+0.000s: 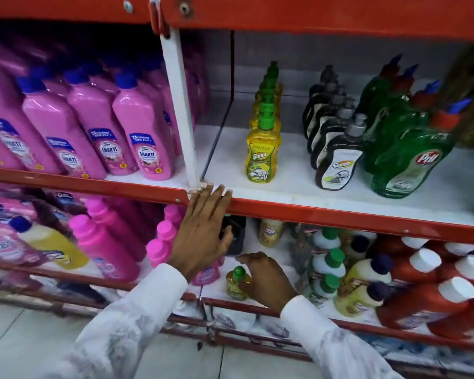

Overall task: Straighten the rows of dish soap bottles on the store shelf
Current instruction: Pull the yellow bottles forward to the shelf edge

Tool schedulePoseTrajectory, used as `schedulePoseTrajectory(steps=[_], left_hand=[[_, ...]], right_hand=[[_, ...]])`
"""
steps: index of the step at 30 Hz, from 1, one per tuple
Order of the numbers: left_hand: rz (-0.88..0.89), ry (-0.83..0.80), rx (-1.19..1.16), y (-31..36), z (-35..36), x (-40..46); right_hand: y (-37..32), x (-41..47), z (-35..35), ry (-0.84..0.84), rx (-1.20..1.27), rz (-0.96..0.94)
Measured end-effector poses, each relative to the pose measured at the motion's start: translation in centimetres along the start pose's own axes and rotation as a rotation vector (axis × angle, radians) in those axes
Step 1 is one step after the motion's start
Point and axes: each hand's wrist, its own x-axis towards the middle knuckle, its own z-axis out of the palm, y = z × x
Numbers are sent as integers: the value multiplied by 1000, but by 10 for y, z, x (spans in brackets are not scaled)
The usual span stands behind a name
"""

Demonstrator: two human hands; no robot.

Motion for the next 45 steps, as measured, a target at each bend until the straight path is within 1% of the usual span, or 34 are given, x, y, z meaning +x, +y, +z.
schedulePoseTrajectory(steps=[4,9,11,14,17,21,23,26,29,36,39,45], left_hand=[[-13,26,-35,1,0,0],[-7,50,-77,-3,3,0],[-11,55,-95,-3,3,-1],[-12,68,-123,-4,4,-1],[-29,96,-152,-2,6,0],[-45,133,-191,1,12,-1],[-42,146,-197,0,13,0],[-51,140,-202,1,11,0],[-56,127,-192,3,10,-1],[-56,109,-167,4,11,-4],[-74,102,-137,7,12,-7],[-96,152,-115,23,11,-6]], right_hand=[[-9,11,9,-34,-112,48],[-17,5,-4,5,-5,87],[-19,-4,-19,69,34,63],[-27,-21,-60,210,94,37],[-39,-40,-115,339,335,51],[-51,-51,-184,528,604,-57],[-51,-47,-208,612,651,-123],[-49,-33,-234,687,618,-156],[-47,-11,-244,666,595,-154],[-41,31,-239,523,522,-143],[-37,42,-236,489,495,-125],[-36,55,-234,444,521,-118]])
